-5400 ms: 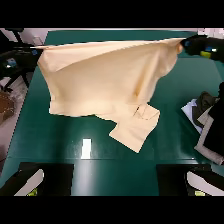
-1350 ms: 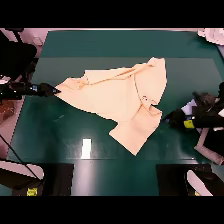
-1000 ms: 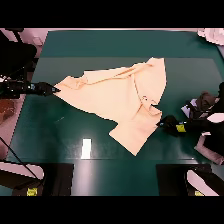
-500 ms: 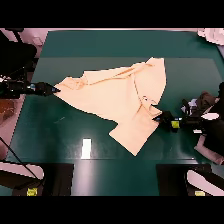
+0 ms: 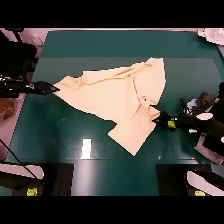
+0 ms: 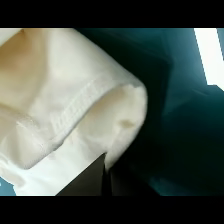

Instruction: Fold the shirts.

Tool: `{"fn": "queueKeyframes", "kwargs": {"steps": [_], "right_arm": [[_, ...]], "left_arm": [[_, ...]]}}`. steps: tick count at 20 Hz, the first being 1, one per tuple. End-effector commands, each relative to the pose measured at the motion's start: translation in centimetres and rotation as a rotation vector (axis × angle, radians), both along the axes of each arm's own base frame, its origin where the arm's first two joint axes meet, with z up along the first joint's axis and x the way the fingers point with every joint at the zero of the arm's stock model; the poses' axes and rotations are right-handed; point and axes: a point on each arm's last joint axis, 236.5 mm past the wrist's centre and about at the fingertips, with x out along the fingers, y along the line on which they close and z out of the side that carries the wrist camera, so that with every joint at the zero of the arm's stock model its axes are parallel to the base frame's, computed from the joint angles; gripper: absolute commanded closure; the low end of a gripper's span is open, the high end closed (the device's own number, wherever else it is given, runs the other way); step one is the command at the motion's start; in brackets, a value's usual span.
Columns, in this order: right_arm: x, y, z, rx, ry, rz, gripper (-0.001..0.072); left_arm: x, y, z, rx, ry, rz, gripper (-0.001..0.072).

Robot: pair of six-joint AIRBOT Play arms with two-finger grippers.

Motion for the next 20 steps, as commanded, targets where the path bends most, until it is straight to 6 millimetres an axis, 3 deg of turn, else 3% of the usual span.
{"fn": "queueKeyframes", "kwargs": {"steps": [1, 3, 6, 9, 10, 12, 16, 20], "right_arm": [[2.4, 0.4, 4.5, 0.026, -0.153, -0.036, 0.0689], [4.5, -0.7, 10.2, 0.008, -0.33, -0.056, 0.0689], [6.2, -3.4, 21.5, -0.051, -0.641, -0.122, 0.0689], [5.0, -6.7, 32.8, -0.14, -0.924, -0.22, 0.069], [4.1, -7.5, 35.6, -0.176, -0.992, -0.242, 0.0689], [1.9, -8.9, 40.8, -0.263, -1.114, -0.29, 0.0689], [-2.3, -10.9, 48.8, -0.462, -1.297, -0.403, 0.0688], [-4.7, -8.7, 53.4, -0.531, -1.43, -0.352, 0.0688]], "left_arm": [[-0.2, -0.2, 3.4, 0.024, -0.082, 0.005, 0.0691], [-1.1, -1.0, 7.3, 0.025, -0.167, -0.007, 0.0691], [-3.2, -2.7, 14.5, 0.034, -0.336, -0.012, 0.0691], [-6.0, -5.0, 22.9, -0.019, -0.547, 0.012, 0.0691], [-6.9, -5.5, 25.7, -0.052, -0.603, 0.044, 0.069], [-9.4, -6.7, 31.1, -0.084, -0.742, 0.088, 0.069], [-15.2, -8.5, 37.9, 0.121, -1.009, 0.133, 0.069], [-20.4, -7.2, 44.7, 0.369, -1.272, 0.366, 0.069]]}}
